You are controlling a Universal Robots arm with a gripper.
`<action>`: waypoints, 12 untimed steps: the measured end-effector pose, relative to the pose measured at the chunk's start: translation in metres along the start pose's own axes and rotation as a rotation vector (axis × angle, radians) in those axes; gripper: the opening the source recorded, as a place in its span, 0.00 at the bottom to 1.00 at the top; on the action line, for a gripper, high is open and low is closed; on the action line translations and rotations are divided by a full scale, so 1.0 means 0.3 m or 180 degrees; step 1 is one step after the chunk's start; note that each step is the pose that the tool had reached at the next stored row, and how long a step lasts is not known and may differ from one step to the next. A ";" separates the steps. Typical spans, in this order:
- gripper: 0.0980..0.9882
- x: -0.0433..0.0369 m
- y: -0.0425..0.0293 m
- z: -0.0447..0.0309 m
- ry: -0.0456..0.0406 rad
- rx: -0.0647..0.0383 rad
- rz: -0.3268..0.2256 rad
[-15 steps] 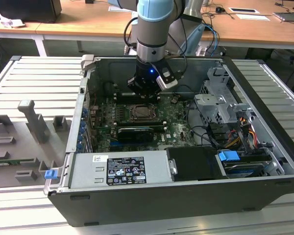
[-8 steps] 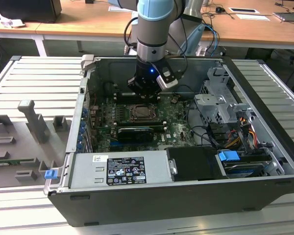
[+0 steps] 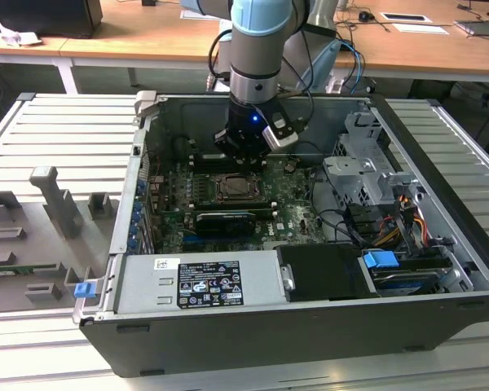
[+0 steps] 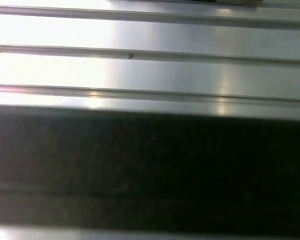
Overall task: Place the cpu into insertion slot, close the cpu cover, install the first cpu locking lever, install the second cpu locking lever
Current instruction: 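Install the first cpu locking lever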
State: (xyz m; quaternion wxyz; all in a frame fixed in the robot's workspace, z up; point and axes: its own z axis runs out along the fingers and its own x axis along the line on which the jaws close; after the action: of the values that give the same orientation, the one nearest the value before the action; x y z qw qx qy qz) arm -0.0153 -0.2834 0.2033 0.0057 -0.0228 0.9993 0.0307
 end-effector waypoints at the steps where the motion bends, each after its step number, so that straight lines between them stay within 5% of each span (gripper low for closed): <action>1: 0.01 0.000 0.000 0.000 0.0000 0.0000 0.0000; 6: 0.01 0.000 0.001 -0.007 0.0000 0.0005 -0.0001; 12: 0.01 0.000 0.000 -0.001 0.0005 0.0088 -0.0001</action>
State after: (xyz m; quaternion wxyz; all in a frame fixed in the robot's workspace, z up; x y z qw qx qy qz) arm -0.0152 -0.2833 0.2037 0.0053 -0.0229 0.9996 0.0169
